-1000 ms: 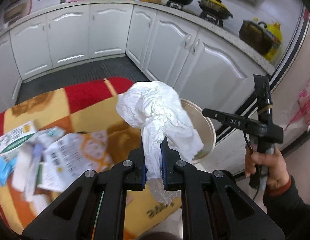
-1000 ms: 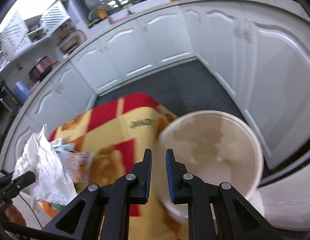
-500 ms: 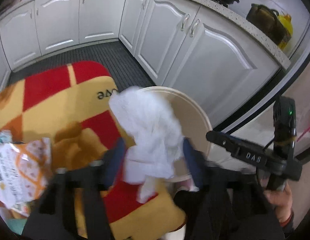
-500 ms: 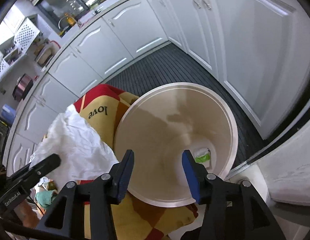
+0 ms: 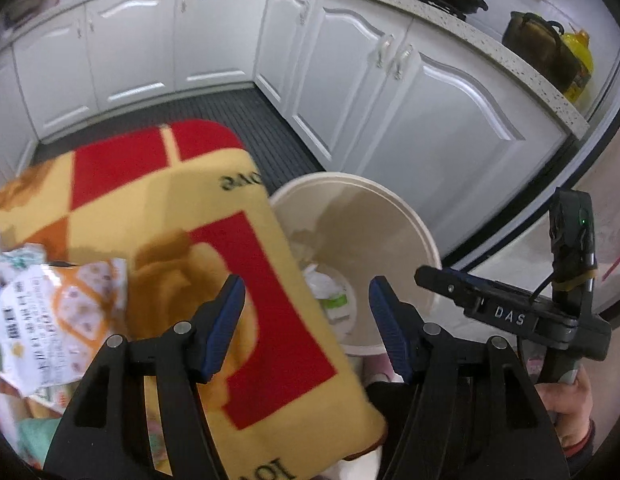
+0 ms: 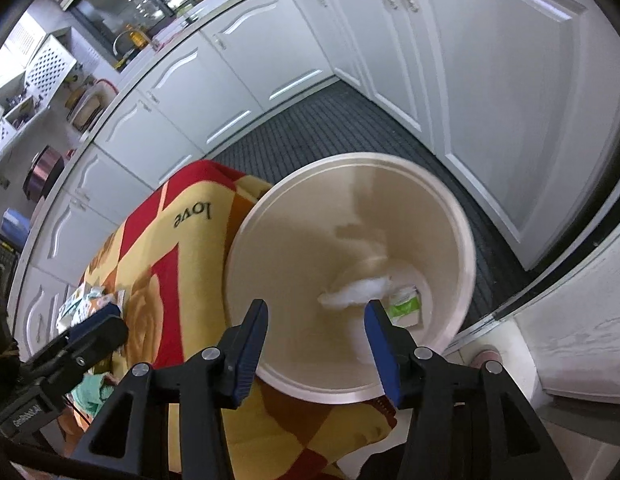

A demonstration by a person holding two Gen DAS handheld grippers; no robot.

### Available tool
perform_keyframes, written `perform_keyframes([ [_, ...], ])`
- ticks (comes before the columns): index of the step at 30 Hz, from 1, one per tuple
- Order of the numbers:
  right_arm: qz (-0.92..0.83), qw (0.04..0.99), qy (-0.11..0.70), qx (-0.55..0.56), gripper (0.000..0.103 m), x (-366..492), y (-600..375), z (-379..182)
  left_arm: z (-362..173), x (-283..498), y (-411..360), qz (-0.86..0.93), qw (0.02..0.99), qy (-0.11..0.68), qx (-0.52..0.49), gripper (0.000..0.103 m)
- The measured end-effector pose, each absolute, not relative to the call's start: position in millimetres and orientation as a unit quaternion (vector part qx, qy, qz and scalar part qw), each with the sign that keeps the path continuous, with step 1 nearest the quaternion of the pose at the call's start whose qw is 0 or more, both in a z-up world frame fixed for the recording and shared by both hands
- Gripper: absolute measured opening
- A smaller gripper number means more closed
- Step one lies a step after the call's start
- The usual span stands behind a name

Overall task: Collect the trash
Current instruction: 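Return both tools to the table and grasp the white paper towel with left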

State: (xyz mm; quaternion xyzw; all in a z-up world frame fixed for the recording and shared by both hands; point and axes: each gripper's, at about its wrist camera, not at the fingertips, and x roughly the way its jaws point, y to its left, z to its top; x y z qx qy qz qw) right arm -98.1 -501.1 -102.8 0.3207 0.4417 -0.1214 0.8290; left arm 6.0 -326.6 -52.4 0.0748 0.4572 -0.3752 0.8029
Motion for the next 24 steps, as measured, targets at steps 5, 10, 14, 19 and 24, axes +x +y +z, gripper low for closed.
perform_keyframes([
  [5, -0.108, 0.835, 0.448, 0.301, 0.048, -88.3, -480.5, -97.7, -45.6, 5.4, -306.8, -0.348, 0.822, 0.442, 0.085, 0.063],
  [10, -0.093, 0.845, 0.449, 0.277, 0.054, -78.6, -459.0, -85.3, -41.0, 6.0, -281.4, -0.332, 0.831, 0.44, 0.074, 0.063],
  [14, -0.071, 0.853, 0.444, 0.265, 0.063, -71.5, -439.1, -76.1, -36.4, 5.8, -253.4, -0.317, 0.839, 0.437, 0.069, 0.063],
  [19, -0.033, 0.856, 0.452, 0.25, 0.063, -55.5, -406.4, -70.1, -29.3, 10.8, -202.7, -0.294, 0.85, 0.434, 0.059, 0.063],
  [24, 0.007, 0.855, 0.464, 0.234, 0.063, -34.4, -370.1, -69.4, -29.7, 27.6, -136.4, -0.251, 0.859, 0.444, 0.045, 0.063],
])
